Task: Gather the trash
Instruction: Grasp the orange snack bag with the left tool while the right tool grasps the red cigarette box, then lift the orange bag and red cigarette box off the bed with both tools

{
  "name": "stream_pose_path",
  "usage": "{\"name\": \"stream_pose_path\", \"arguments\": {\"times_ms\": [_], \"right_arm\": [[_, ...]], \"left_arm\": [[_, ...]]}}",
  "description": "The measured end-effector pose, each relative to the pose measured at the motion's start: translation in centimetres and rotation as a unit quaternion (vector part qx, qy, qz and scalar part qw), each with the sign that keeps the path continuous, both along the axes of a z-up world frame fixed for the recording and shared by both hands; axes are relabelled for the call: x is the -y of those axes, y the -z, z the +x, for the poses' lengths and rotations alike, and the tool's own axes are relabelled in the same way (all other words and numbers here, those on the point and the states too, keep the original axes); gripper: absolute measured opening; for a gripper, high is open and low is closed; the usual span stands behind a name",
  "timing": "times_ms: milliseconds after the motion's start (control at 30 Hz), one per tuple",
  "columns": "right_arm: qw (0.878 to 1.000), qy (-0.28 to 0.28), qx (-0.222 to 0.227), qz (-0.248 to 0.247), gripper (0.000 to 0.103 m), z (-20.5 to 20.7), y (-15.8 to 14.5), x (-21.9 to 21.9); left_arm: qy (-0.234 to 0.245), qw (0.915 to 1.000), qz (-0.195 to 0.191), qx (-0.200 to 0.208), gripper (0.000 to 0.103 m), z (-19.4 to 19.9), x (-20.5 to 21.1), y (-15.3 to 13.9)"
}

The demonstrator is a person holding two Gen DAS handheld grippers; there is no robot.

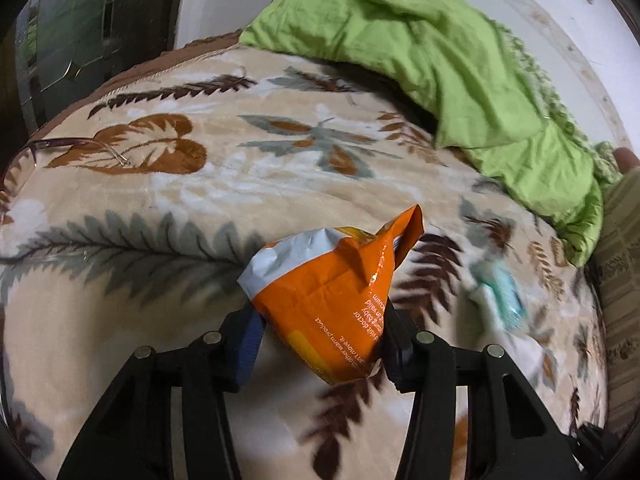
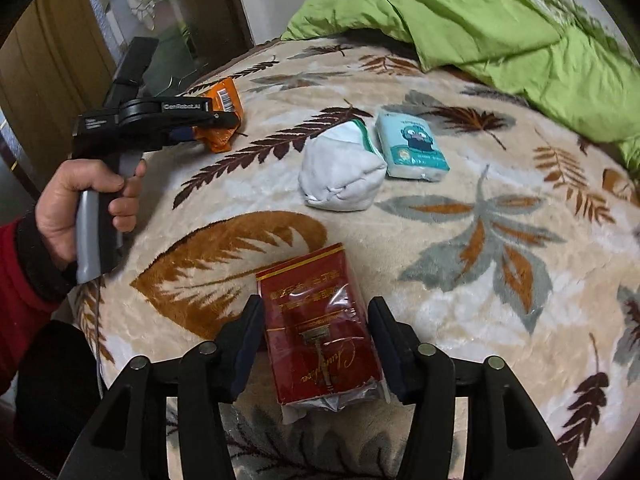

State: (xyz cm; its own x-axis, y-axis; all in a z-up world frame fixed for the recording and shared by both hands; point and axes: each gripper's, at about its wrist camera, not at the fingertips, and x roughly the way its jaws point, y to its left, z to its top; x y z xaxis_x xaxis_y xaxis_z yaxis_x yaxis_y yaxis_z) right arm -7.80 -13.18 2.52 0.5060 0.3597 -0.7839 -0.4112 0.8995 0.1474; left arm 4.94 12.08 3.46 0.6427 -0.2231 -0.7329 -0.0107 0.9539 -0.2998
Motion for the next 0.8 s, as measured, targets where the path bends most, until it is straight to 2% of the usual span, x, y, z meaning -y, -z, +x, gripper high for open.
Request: {"name": "stream_pose_path", "arguments": {"times_ms": [133,233,333,567,667,800], "right_arm": [[1.0,-0.002,-0.002,-0.003,0.058,-0.6,0.4,-0.8],[0.999,0.005,0.009,-0.031,0.058,-1.1,0.8,-1.6],[0.999,0.023,0.02,-0.037,0.054,-1.1,0.6,-1.4],[0.993,0.104,0.043,0.026,0.053,-2.5,-1.6,1.2],[0.983,0.155,0.056,0.08,0.053,-4.4,-2.7,3.0],[0.969,0.202,0.076,0.121,0.053,-7.4,-3.5,4.9]], "left_arm": [[0.019,0.9993,-0.007,0.033,0.05,-3.1,1.1,-2.3],[0.029,0.9984,-0.012,0.047,0.05,-5.2,1.7,-3.4],[0.041,0.9973,-0.014,0.059,0.05,-7.5,2.4,-4.2],[0.061,0.9961,-0.02,0.06,0.05,-12.5,3.6,-4.2],[0.071,0.9955,-0.012,0.06,0.05,-14.3,4.2,-4.0],[0.082,0.9943,-0.002,0.068,0.05,-16.7,5.1,-3.9]]}}
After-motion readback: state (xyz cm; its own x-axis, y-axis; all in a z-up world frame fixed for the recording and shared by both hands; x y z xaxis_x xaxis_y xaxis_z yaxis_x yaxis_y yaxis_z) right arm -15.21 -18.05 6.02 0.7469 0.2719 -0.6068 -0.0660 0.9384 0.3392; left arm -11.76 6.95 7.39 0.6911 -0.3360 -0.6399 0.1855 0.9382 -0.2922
